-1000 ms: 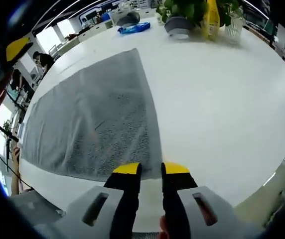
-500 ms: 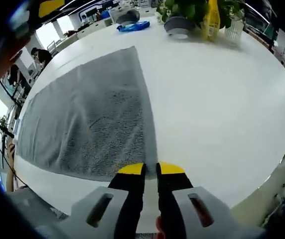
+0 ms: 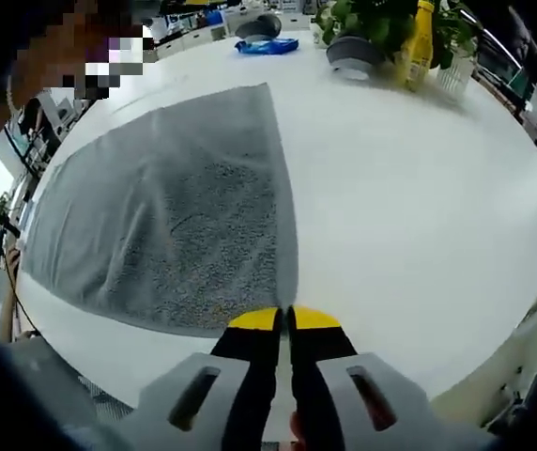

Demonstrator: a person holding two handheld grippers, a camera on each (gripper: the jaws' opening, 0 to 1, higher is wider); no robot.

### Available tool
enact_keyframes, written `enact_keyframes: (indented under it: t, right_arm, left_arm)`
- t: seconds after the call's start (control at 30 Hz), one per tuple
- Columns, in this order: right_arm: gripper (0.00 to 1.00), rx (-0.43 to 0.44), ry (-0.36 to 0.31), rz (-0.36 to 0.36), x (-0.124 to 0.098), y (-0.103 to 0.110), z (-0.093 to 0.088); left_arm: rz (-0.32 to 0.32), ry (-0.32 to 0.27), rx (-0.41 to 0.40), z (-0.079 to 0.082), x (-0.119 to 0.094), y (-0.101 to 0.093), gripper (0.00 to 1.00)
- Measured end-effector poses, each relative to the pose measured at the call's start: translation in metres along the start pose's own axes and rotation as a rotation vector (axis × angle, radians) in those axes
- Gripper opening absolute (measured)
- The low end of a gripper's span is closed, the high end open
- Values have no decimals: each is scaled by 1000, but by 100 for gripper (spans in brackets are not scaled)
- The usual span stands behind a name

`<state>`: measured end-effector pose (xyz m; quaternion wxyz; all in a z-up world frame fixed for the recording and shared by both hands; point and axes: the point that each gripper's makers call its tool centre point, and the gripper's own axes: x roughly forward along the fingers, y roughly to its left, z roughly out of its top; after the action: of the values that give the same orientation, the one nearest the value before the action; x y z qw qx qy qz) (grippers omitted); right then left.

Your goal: Fold the towel on the table until its edges align and the towel forms a compact rectangular stack.

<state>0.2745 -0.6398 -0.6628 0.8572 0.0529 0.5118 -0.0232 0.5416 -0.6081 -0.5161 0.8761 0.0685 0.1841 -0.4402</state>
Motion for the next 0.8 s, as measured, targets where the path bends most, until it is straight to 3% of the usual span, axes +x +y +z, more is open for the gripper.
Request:
enact_keyframes:
  t: [0.13, 0.4, 0.8]
  right_arm:
    - [1, 9, -4, 9, 0, 0, 0]
    - [1, -2, -2, 4, 1, 1, 0]
    - [1, 8, -20, 17, 1, 2, -1]
  left_arm:
    - [6, 35, -21, -20, 28, 11, 32]
    - [-8, 82, -53, -58, 67, 15, 32]
    - [15, 160, -51, -102, 96, 20, 26]
